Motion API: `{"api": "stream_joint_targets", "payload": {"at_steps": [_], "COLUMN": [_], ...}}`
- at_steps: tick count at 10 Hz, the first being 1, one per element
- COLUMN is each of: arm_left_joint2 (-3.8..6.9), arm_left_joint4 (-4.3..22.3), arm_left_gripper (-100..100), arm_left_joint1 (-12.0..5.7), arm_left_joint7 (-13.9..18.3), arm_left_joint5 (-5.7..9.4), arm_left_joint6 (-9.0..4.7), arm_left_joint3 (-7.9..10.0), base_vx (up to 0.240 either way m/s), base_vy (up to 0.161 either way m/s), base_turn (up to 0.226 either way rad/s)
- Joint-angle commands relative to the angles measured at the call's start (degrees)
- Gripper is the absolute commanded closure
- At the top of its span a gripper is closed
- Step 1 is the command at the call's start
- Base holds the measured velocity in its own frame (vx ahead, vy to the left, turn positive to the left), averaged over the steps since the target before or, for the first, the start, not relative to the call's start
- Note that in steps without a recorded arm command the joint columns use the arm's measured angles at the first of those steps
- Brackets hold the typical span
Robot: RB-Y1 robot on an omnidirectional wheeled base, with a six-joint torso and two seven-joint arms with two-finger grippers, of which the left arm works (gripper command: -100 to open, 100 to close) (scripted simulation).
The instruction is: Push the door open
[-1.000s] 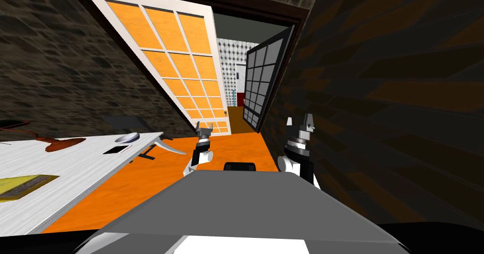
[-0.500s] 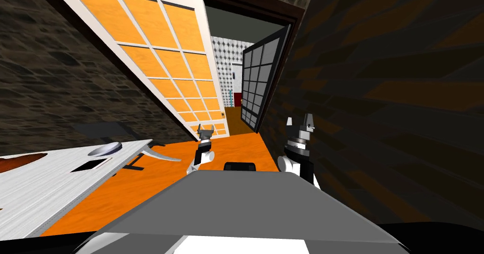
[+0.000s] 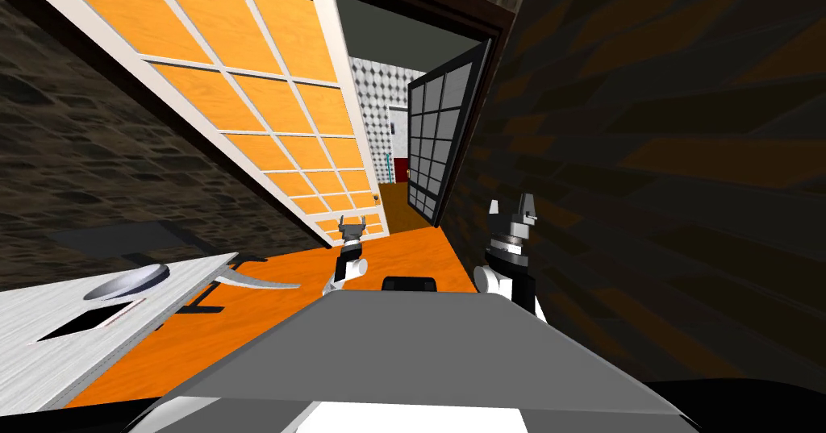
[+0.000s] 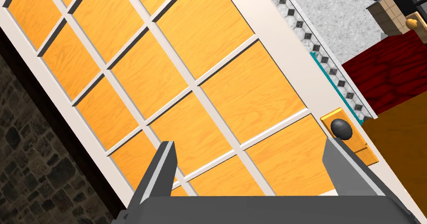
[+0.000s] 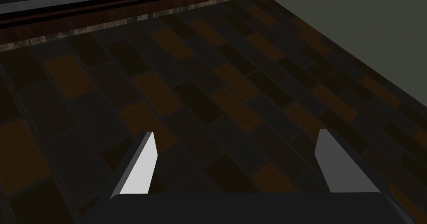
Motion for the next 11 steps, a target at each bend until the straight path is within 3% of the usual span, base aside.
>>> {"api": "stream_joint_targets", "payload": {"at_steps": [1,11], "arm_left_joint2": [-0.13,-1.05], "arm_left_joint4": [2.6,15.4], "arm_left_gripper": [-100,-100], "arm_left_joint1": [-0.78,-4.54], "arm_left_joint7": [1.7,10.9], "arm_left_joint5": [1.0,7.03], "arm_left_joint6": [-0.97,-5.12], "arm_left_joint3": [-0.14,-0.69], "base_vx": [0.079,0.078], "base_vy": [0.044,0.064], "base_turn": [-0.117,-0.112]}}
